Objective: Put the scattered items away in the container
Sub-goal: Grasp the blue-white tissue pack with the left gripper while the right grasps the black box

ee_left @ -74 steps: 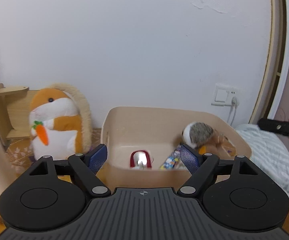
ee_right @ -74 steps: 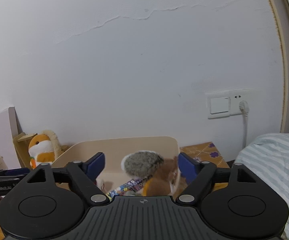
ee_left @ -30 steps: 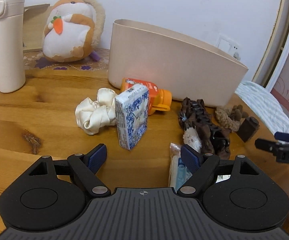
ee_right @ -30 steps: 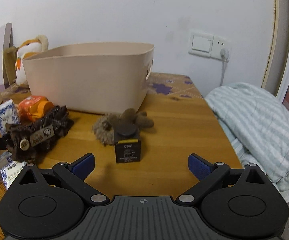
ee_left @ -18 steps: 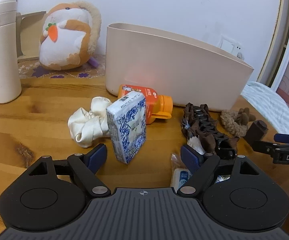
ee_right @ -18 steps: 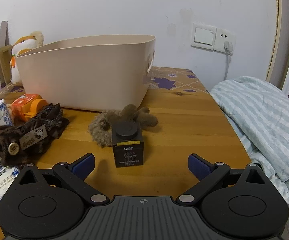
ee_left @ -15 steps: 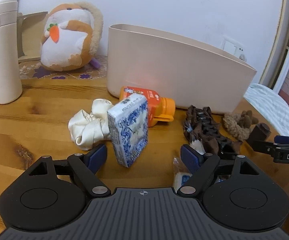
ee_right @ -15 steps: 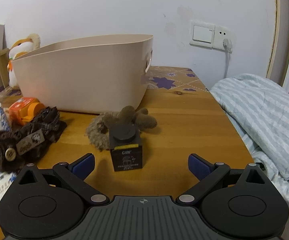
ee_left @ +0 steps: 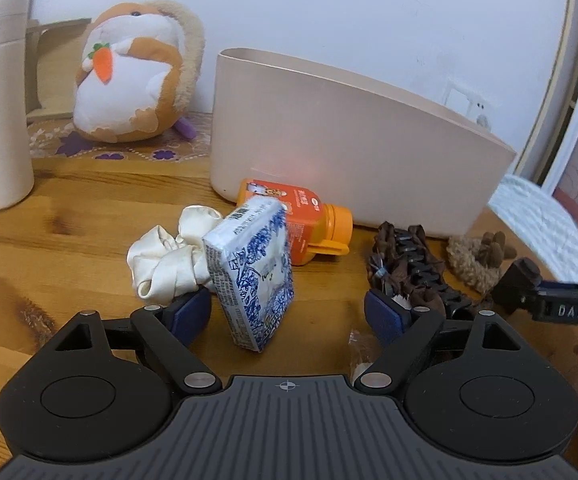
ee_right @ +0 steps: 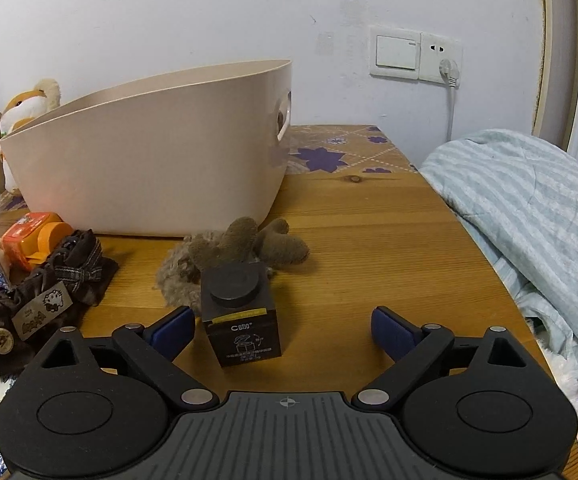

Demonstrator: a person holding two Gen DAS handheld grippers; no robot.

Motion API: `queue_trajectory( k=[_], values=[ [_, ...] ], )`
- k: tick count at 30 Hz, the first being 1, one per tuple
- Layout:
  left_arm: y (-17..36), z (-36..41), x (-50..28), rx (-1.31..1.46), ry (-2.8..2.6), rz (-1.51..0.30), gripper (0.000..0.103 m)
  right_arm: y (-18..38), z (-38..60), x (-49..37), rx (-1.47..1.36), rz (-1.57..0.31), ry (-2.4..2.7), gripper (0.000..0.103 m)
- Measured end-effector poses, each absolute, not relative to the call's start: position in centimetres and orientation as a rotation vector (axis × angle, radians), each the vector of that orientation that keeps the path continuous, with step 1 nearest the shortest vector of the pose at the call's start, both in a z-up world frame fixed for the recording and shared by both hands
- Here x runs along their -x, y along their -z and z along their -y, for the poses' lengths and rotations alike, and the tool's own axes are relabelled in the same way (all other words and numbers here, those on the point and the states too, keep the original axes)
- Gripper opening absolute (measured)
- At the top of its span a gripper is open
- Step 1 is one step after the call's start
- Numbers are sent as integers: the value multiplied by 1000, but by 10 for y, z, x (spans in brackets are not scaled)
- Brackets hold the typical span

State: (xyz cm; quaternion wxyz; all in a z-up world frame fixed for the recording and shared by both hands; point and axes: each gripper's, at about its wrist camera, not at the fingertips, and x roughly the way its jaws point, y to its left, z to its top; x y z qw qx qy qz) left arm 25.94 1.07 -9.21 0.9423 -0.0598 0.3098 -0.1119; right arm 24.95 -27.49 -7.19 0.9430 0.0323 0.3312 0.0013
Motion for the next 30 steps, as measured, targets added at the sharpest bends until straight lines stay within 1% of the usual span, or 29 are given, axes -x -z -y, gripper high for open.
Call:
queue_trajectory(
  k=[7,8,16,18,20,22,23,24,25,26,27,28,29,30],
  values=[
    [94,-2,-259,48,210,-640,86,74,270,-252,-36,-691,-2,101],
    [94,-2,-260,50,206,-640,86,74,268,-253,-25,-697,-2,103],
    [94,-13,-261,129,181,-624,84,74,266,-255,-33,-697,-12,103],
    [93,-12,-261,130,171,-621,82,73,267,-256,-44,-691,-8,99],
    [93,-13,-261,131,153,-618,77,72,268,-256,-45,-683,10,90],
    [93,-14,-260,138,134,-614,66,72,268,-255,-39,-677,31,83],
    [93,-15,-260,142,127,-612,63,72,269,-255,-37,-675,38,79],
    [93,-16,-260,149,122,-610,55,71,269,-255,-36,-673,42,77],
    [93,-18,-260,157,119,-608,50,71,269,-255,-35,-670,45,73],
    [93,-19,-260,165,117,-607,47,71,269,-254,-33,-667,50,68],
    [93,-20,-259,172,115,-607,40,71,269,-254,-32,-664,53,65],
    [93,-21,-259,175,114,-607,34,71,269,-253,-32,-661,55,60],
    [93,-21,-259,177,115,-609,31,71,269,-252,-31,-658,55,53],
    [93,-21,-258,179,119,-611,24,70,268,-251,-29,-655,55,51]
  ],
)
